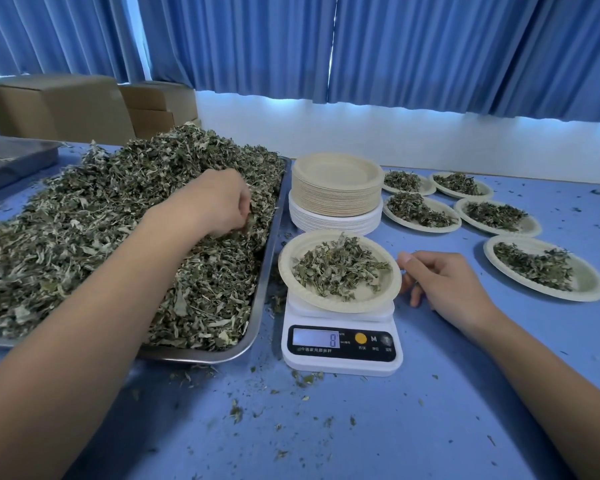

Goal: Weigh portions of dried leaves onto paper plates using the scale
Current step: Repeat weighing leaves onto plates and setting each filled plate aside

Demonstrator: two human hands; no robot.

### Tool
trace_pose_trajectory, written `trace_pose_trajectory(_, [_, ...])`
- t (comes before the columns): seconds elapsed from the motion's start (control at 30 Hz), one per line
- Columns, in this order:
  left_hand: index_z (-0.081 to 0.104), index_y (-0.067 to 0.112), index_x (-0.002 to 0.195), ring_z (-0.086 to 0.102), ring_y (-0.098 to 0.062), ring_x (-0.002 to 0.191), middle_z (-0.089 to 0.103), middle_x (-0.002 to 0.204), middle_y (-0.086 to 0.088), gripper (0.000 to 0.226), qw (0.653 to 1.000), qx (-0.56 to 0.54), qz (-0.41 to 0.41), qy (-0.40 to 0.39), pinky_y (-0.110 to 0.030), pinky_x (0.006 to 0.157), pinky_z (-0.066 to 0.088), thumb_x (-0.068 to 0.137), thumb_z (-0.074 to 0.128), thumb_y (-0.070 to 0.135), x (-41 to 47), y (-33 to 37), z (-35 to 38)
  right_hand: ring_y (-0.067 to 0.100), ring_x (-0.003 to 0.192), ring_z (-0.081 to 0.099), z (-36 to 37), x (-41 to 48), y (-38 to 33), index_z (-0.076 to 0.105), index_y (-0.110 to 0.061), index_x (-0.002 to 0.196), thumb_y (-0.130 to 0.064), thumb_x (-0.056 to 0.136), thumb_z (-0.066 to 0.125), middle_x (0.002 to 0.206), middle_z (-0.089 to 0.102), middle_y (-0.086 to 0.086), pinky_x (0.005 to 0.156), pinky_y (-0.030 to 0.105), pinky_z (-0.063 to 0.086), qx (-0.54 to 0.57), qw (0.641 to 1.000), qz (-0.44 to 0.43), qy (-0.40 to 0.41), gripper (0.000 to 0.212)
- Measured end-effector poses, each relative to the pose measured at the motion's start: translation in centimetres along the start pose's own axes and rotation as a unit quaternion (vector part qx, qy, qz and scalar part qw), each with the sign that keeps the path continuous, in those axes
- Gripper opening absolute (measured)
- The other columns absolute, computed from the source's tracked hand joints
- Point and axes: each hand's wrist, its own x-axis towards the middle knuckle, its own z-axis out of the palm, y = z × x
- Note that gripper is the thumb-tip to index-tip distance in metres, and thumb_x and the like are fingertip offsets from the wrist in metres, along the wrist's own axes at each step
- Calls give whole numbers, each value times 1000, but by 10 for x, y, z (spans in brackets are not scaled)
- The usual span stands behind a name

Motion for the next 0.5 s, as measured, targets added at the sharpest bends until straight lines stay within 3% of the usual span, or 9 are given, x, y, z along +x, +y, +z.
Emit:
trace_pose_trajectory(0.13, [75,18,73,66,-22,87,69,87,1,15,993,36,-51,-100,-40,84,56,84,79,10,0,-12,17,16,47,58,0,-1,-3,70,-27,61,-38,103,57,64,70,3,50,11,42,-2,1000,0,0,45])
trace_pose_trajectory(0.2, [76,20,70,65,-24,92,68,86,1,15,991,42,-55,-113,-43,92,55,81,82,12,-1,-12,18,15,46,58,0,-2,-3,70,-28,60,-38,103,57,63,69,3,50,11,42,-3,1000,1,0,46])
trace_pose_trajectory(0.33, [75,21,80,63,-22,87,67,90,2,12,992,33,-45,-109,-38,84,52,79,85,15,-1,-11,16,15,47,58,0,-1,-2,69,-27,60,-39,103,57,62,69,2,53,13,43,-10,1000,2,-2,46])
trace_pose_trajectory(0.43, [71,24,93,63,-18,78,65,90,3,17,998,16,-33,-46,-36,74,54,82,82,17,-2,-6,10,16,48,59,0,-1,-2,69,-25,62,-41,102,57,63,69,1,55,16,43,-15,1000,4,-4,45])
trace_pose_trajectory(0.5, [70,26,88,63,-16,78,66,88,4,11,1000,-2,-2,27,-40,78,57,87,77,16,-3,3,4,16,48,58,0,-1,-2,69,-26,62,-41,103,57,62,68,1,55,16,44,-15,1000,4,-4,45])
